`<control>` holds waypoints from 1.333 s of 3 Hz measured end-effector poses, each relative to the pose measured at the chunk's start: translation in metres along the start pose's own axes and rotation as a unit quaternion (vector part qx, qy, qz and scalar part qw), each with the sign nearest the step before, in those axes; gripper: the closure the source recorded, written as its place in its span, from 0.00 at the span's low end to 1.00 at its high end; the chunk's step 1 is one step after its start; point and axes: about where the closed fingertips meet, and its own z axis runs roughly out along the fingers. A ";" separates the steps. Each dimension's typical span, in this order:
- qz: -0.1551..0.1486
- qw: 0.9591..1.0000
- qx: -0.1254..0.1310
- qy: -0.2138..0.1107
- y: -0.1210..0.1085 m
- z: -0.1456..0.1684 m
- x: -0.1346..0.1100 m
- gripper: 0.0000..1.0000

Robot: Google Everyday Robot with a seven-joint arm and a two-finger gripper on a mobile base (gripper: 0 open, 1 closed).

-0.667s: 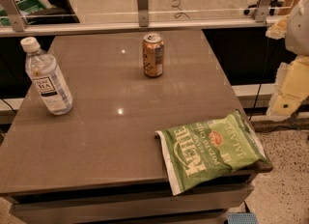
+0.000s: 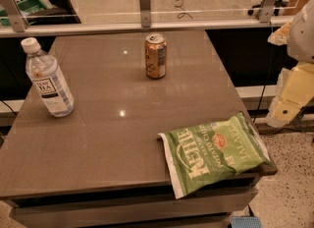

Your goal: Move green jalapeno chip bag near orange can

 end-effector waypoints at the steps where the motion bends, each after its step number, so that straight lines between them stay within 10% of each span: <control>1: 0.024 0.999 -0.024 -0.025 0.017 0.026 -0.007 0.00; 4: 0.055 0.989 -0.116 -0.073 0.089 0.101 -0.036 0.00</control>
Offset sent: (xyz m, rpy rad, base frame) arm -0.0314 0.0717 -0.0939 0.2532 0.1934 -0.0461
